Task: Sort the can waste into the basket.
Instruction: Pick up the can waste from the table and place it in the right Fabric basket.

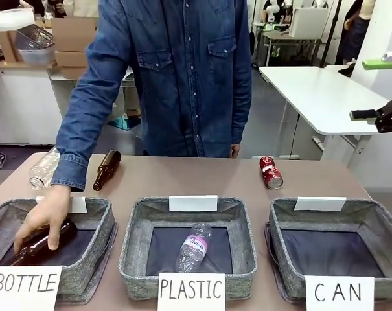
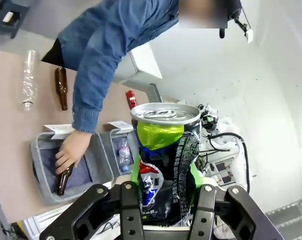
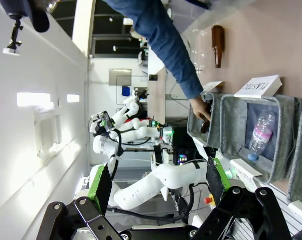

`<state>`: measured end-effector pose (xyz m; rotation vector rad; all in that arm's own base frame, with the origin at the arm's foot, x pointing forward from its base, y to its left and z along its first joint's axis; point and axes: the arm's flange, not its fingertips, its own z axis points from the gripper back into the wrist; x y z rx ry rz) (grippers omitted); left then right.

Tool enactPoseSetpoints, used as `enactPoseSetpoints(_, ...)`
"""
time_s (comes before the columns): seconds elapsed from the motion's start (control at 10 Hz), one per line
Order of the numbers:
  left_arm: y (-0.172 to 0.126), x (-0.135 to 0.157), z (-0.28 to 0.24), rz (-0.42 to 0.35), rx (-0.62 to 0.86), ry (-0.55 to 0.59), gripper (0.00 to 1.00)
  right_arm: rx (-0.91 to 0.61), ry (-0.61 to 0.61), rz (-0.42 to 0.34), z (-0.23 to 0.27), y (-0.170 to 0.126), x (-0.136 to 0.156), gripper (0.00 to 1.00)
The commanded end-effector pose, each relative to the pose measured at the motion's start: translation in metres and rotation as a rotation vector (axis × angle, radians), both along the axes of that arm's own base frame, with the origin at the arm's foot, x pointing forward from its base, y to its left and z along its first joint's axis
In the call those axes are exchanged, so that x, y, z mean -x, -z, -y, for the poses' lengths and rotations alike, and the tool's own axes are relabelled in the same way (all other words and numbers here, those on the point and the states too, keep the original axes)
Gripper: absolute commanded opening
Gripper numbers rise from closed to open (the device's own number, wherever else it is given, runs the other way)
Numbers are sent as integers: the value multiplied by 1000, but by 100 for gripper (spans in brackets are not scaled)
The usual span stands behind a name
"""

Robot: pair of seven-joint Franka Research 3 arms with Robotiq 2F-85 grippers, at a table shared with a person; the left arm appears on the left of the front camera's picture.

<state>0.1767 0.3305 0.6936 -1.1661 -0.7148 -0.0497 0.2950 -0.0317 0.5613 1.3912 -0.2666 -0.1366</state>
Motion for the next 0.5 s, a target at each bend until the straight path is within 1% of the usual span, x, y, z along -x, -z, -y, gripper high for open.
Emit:
enactPoseSetpoints(0.0, -1, 10, 10, 7, -23, 0, 38, -21, -1, 24, -2, -2, -3, 100)
enactPoseSetpoints(0.4, 0, -2, 18, -16, -31, 31, 38, -21, -1, 24, -2, -2, -3, 100)
